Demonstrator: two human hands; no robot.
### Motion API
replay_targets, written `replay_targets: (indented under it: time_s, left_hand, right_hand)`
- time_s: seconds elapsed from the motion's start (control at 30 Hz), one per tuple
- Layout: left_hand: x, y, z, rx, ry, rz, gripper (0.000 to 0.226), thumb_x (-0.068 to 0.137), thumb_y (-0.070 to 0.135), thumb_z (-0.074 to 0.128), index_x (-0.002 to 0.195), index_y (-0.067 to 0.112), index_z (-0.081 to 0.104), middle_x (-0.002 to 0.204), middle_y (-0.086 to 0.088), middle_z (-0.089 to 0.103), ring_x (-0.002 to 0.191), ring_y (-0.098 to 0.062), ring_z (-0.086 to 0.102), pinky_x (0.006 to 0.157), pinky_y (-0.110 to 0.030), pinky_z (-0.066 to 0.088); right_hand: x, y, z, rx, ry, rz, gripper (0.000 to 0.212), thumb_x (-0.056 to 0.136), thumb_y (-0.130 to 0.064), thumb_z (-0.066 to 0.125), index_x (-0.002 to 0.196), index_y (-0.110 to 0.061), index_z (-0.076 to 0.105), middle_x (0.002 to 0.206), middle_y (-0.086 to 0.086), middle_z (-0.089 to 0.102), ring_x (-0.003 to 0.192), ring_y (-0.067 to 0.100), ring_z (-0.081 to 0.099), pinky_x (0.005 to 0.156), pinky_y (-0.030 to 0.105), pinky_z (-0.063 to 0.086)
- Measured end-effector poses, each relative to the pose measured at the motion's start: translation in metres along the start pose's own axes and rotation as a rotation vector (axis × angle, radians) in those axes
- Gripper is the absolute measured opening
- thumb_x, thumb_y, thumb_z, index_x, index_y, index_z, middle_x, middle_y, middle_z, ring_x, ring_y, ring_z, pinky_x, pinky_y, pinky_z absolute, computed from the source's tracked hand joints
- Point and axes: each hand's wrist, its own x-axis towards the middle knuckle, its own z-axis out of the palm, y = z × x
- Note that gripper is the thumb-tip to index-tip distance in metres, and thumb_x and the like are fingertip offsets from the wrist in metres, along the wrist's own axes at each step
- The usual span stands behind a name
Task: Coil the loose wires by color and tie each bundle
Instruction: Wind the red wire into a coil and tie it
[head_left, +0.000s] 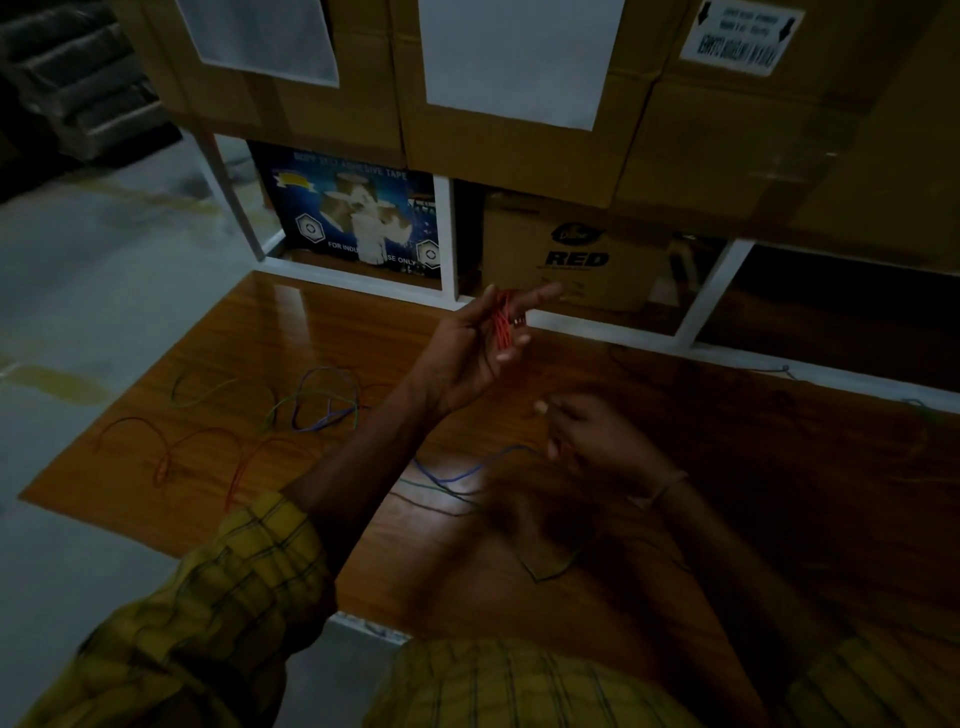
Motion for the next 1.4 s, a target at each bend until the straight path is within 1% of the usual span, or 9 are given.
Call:
replay_targets:
  time_s: [0.13,0.27,0.43,0.6,0.73,0.87,0.97,1.2,1.4]
  left_hand:
    - [0.008,0.001,0.000,0.058,0.125,0.056,0.044,0.116,0.039,0.026,0.144,0.009,0.044,0.154,-0.017,0.056,0.087,-0.021,0.074,0.060,-0.023,0.055]
    - [0.010,-0.003,0.001,0.296,0.217,0.021,0.047,0.116,0.041,0.025,0.150,0.013,0.041,0.152,-0.013,0.057,0.108,-0.031,0.074,0.086,-0.036,0.063]
    - [0.006,-0.011,-0.005,0.571,0.173,-0.075,0.038,0.115,0.046,0.029,0.139,0.025,0.049,0.158,-0.011,0.052,0.122,-0.043,0.068,0.109,-0.062,0.051]
    - [-0.006,-0.015,-0.001,0.911,0.089,-0.120,0.056,0.113,0.057,0.024,0.148,0.020,0.049,0.139,-0.013,0.067,0.102,-0.027,0.075,0.101,-0.047,0.052]
    - [-0.011,-0.012,0.002,0.966,-0.030,-0.126,0.067,0.114,0.056,0.016,0.148,0.008,0.047,0.120,-0.018,0.073,0.064,-0.013,0.056,0.061,-0.029,0.044]
    - [-0.018,-0.006,0.004,0.890,-0.152,-0.186,0.086,0.113,0.056,0.008,0.116,-0.012,0.060,0.092,-0.035,0.061,0.049,-0.014,0.032,0.050,-0.027,0.029]
    - [-0.020,-0.003,0.011,0.727,-0.235,-0.236,0.085,0.113,0.053,0.003,0.107,-0.008,0.063,0.069,-0.022,0.047,0.044,-0.014,0.023,0.047,-0.029,0.024]
    - [-0.012,0.005,0.013,0.196,-0.179,-0.129,0.065,0.116,0.041,0.017,0.156,-0.007,0.035,0.111,-0.016,0.063,0.045,-0.009,0.029,0.049,-0.027,0.022]
    - [-0.002,0.001,0.011,0.060,-0.090,-0.046,0.055,0.112,0.034,0.025,0.153,0.000,0.041,0.144,-0.018,0.061,0.081,-0.020,0.067,0.070,-0.029,0.052]
  right_hand:
    - [-0.018,0.003,0.002,-0.363,-0.193,-0.113,0.021,0.099,-0.044,0.060,0.104,-0.029,0.073,0.089,0.009,0.075,0.077,0.022,0.074,0.074,0.052,0.061]
    - [-0.037,-0.021,-0.010,-0.441,-0.264,-0.293,0.031,0.090,-0.049,0.066,0.114,-0.031,0.074,0.088,-0.006,0.077,0.073,0.013,0.074,0.069,0.042,0.062]
    - [-0.051,-0.057,-0.039,-0.249,-0.275,-0.339,0.017,0.098,-0.017,0.068,0.113,-0.013,0.073,0.091,0.000,0.076,0.074,0.019,0.071,0.067,0.029,0.059]
    - [-0.034,-0.074,-0.081,0.092,-0.148,-0.353,0.018,0.100,-0.014,0.056,0.108,-0.004,0.070,0.072,0.001,0.066,0.048,0.011,0.054,0.055,0.034,0.047]
    - [-0.012,-0.076,-0.106,0.318,-0.012,-0.311,0.025,0.106,-0.020,0.050,0.098,-0.008,0.070,0.055,-0.002,0.038,0.041,0.010,0.035,0.048,0.026,0.047]
    - [0.019,-0.063,-0.106,0.233,0.219,-0.230,0.024,0.103,-0.030,0.060,0.094,-0.011,0.071,0.057,-0.004,0.040,0.046,0.010,0.036,0.050,0.026,0.043]
    - [0.034,-0.045,-0.093,0.116,0.336,-0.165,0.020,0.098,-0.035,0.067,0.090,-0.017,0.071,0.057,-0.008,0.054,0.050,0.013,0.043,0.052,0.028,0.039]
    - [0.025,-0.001,-0.043,-0.038,0.199,-0.041,0.028,0.103,-0.047,0.054,0.106,-0.027,0.072,0.076,0.001,0.063,0.061,0.018,0.052,0.053,0.030,0.040]
    - [-0.007,-0.013,-0.006,-0.494,0.096,-0.268,0.025,0.104,-0.028,0.057,0.087,-0.016,0.070,0.067,-0.011,0.056,0.063,-0.001,0.051,0.066,0.027,0.039]
